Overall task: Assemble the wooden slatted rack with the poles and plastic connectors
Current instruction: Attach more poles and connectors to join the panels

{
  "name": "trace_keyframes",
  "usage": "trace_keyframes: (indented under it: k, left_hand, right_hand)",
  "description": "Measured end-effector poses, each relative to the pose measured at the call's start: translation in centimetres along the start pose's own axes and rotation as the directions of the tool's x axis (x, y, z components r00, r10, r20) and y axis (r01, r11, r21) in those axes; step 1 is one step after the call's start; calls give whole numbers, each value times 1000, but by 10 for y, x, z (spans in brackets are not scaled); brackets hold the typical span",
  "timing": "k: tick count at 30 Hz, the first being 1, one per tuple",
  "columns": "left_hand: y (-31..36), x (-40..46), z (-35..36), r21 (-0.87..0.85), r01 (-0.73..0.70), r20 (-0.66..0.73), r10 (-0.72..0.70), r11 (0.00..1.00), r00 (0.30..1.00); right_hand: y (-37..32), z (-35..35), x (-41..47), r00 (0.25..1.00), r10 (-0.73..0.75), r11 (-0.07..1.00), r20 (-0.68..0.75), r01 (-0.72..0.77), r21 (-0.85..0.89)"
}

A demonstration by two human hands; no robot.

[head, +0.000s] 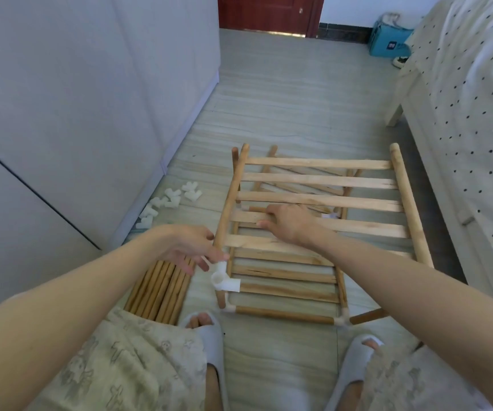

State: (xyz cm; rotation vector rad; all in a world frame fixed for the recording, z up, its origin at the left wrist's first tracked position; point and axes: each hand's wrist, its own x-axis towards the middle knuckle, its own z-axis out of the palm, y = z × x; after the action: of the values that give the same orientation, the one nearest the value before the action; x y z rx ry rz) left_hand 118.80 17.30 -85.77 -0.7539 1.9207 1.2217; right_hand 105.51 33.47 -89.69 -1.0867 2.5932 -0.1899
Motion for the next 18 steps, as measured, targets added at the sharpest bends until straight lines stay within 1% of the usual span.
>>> trace_keyframes:
  k: [2,3,8,11,18]
  left_hand:
    - [-2,0,5,83,18,54,-23,996,998]
    - [-3,1,6,90,15,61,-21,996,998]
    - [-9,9,12,50,-19,5,19,999,1000]
    - [-9,11,16,46,-28,15,27,999,1000]
    - [-8,14,16,95,-54,-24,56,994,998]
  right_hand:
    - [-1,-1,1,1000,-1,1000,5,1,-27]
    - [-1,-2,1,1000,3,999,3,-2,-33]
    - [6,-5,4,999,33,999,-21,-33,-36]
    - [9,-5,2,999,51,998,9,-51,-49]
    - [8,2,-3,997,27,998,68,-23,-52]
